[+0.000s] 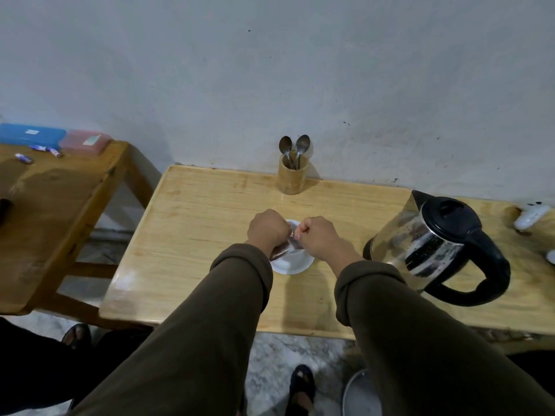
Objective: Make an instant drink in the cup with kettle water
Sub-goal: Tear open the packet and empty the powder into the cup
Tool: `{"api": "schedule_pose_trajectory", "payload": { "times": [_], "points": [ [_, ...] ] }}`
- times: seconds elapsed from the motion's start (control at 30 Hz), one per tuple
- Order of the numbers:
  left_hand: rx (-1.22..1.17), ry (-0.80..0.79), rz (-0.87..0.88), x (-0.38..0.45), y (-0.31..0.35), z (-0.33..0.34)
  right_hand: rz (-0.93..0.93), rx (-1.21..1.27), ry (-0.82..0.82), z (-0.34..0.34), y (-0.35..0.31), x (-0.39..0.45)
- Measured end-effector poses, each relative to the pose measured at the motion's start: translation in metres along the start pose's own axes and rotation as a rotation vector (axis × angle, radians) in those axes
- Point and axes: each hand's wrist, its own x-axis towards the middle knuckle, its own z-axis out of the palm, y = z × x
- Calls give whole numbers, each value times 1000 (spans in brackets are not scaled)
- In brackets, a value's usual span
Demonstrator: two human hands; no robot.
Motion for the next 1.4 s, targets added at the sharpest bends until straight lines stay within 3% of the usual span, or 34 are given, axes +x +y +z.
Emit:
{"api": "schedule_pose_trajectory", "payload": {
  "times": [0.27,1.1,1.4],
  "points": [
    [28,52,-93,5,8,8,2,-10,-57,-9,7,-1],
    [133,108,-76,-1,10,10,-100,-46,-178,-31,0,-16],
    [-7,97,-105,1,6,4,-99,51,-57,-32,9,-12]
  ]
}}
